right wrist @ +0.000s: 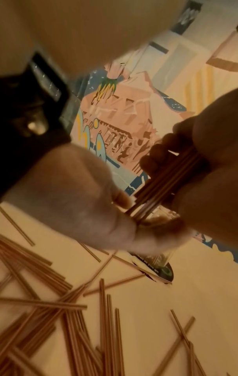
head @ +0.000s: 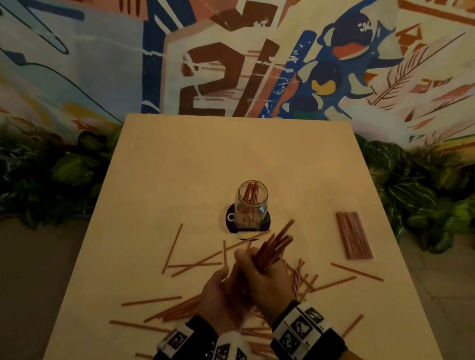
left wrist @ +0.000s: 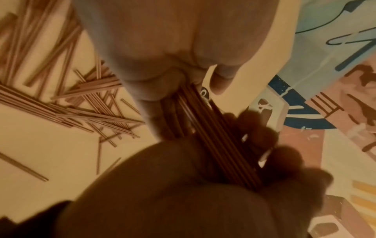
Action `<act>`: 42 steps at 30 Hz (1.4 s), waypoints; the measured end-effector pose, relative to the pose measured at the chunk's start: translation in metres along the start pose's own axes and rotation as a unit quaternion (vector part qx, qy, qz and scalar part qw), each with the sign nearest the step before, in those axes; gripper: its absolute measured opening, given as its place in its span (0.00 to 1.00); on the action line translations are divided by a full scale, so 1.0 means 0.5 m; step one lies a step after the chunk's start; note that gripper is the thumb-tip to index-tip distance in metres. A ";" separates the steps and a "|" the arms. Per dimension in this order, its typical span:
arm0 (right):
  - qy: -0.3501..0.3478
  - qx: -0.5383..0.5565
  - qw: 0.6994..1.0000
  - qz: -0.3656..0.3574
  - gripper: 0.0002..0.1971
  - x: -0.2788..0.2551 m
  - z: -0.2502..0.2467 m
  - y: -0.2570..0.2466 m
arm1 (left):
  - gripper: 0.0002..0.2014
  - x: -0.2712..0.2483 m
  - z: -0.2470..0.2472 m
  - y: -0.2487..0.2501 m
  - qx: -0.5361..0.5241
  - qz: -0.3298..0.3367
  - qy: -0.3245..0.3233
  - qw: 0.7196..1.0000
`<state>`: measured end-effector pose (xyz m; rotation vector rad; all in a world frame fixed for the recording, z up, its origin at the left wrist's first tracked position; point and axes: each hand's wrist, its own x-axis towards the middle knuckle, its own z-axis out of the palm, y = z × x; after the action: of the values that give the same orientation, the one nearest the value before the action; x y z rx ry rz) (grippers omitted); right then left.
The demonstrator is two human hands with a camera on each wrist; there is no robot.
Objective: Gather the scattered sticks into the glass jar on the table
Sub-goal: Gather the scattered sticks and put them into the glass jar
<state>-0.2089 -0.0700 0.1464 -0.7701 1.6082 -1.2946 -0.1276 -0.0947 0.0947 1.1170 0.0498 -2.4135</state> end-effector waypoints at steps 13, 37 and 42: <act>-0.041 -0.114 0.993 -0.010 0.08 0.004 -0.022 0.009 | 0.18 0.014 0.002 0.000 0.015 0.033 -0.038 0.999; -0.020 0.021 0.999 -0.015 0.02 0.019 -0.013 -0.003 | 0.22 0.010 0.019 0.000 0.029 0.025 0.040 0.998; 0.022 0.000 0.999 -0.031 0.06 0.024 -0.014 -0.014 | 0.20 -0.006 0.019 0.012 0.036 -0.018 0.043 0.998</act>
<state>-0.2207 -0.0793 0.1501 -0.8031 1.6306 -1.3641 -0.1299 -0.1010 0.1042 1.2631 0.0111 -2.4153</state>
